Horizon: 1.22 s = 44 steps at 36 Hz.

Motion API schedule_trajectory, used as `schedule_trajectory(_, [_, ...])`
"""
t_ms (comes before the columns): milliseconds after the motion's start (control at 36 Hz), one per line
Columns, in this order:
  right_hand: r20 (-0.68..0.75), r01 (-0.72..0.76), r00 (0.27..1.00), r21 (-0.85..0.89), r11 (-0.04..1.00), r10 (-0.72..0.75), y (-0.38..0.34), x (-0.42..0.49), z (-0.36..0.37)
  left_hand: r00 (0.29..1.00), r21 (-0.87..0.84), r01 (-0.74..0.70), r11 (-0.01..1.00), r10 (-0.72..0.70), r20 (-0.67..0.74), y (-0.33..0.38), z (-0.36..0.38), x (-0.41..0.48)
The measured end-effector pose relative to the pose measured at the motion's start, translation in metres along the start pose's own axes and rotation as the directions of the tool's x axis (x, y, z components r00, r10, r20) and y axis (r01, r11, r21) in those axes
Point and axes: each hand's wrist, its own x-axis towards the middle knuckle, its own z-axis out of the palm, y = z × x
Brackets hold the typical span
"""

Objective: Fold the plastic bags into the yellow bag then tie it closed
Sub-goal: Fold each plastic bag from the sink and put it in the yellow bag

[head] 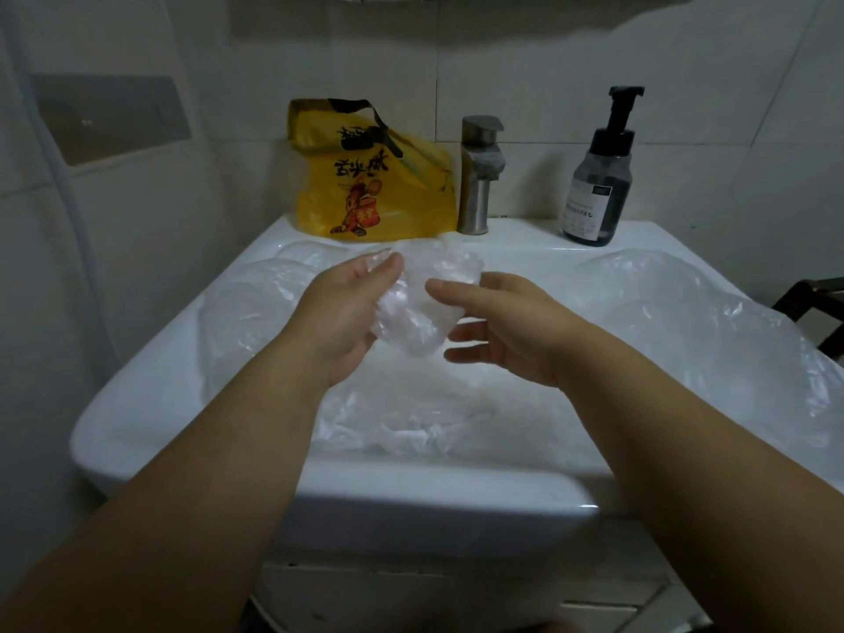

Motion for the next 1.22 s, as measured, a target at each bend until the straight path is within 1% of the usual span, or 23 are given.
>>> schedule_trajectory(56, [-0.002,-0.01,1.0,0.039,0.999,0.01,0.002,0.001,0.003,1.0,-0.066,0.002,0.998,-0.001,0.013,0.0,0.001,0.0])
schedule_trajectory(111, [-0.055,0.022,0.998,0.128,0.992,-0.015,0.002,0.003,0.004,0.998,-0.12,0.022,0.993,-0.016,0.053,0.0,0.001,0.0])
schedule_trajectory(194, [-0.124,0.088,0.991,0.262,0.961,-0.057,-0.001,0.004,0.0,0.998,-0.121,0.04,0.992,-0.033,0.058,0.0,0.0,0.001])
schedule_trajectory(389, [-0.078,0.133,0.99,0.337,0.932,-0.114,-0.005,0.0,-0.013,0.995,-0.131,0.045,0.99,-0.033,0.091,0.002,-0.005,0.003])
schedule_trajectory(444, [-0.072,0.144,0.989,0.342,0.929,-0.127,-0.006,-0.001,-0.015,0.993,-0.105,0.037,0.994,-0.024,0.118,0.002,-0.006,0.001])
schedule_trajectory(528, [-0.065,0.163,0.987,0.344,0.925,-0.15,-0.007,-0.003,-0.019,0.992,-0.054,0.037,0.998,-0.03,0.119,0.002,-0.005,-0.001])
schedule_trajectory(667, [-0.008,0.134,0.99,0.336,0.932,-0.139,-0.008,-0.004,-0.018,0.977,-0.017,0.123,0.992,-0.118,0.178,0.003,-0.004,-0.007])
schedule_trajectory(750, [-0.006,0.119,0.992,0.308,0.944,-0.123,-0.007,-0.004,-0.017,0.968,0.021,0.154,0.988,-0.155,0.2,0.004,-0.004,-0.009])
schedule_trajectory(861, [-0.041,0.119,0.993,0.214,0.97,-0.112,-0.005,-0.004,-0.019,0.978,-0.008,0.114,0.993,-0.111,0.179,0.006,-0.003,-0.008])
schedule_trajectory(944, [-0.07,0.113,0.992,0.168,0.979,-0.103,-0.004,-0.004,-0.019,0.985,0.011,0.081,0.997,-0.082,0.152,0.005,-0.002,-0.007])
schedule_trajectory(1000, [-0.069,0.09,0.995,0.208,0.974,-0.077,-0.005,-0.004,-0.018,0.991,0.059,0.042,0.997,-0.049,0.124,0.004,-0.001,-0.008])
schedule_trajectory(1056, [-0.054,0.06,0.998,0.31,0.949,-0.046,-0.007,-0.004,-0.017,0.995,0.108,0.006,0.994,-0.017,0.096,0.004,0.001,-0.008])
schedule_trajectory(1111, [-0.038,0.047,0.999,0.393,0.918,-0.035,-0.008,-0.002,-0.017,0.997,0.09,0.001,0.996,-0.008,0.078,0.005,0.002,-0.009])
schedule_trajectory(1139, [-0.042,0.054,0.998,0.389,0.92,-0.041,-0.007,-0.001,-0.017,0.997,0.053,0.016,0.998,-0.02,0.076,0.006,0.003,-0.009])
schedule_trajectory(1194, [-0.062,0.088,0.995,0.272,0.958,-0.073,-0.004,0.001,-0.017,0.997,-0.024,0.052,0.998,-0.051,0.066,0.007,0.004,-0.009])
schedule_trajectory(1222, [-0.072,0.106,0.993,0.2,0.974,-0.093,-0.003,0.001,-0.017,0.997,-0.021,0.05,0.999,-0.049,0.053,0.007,0.004,-0.009])
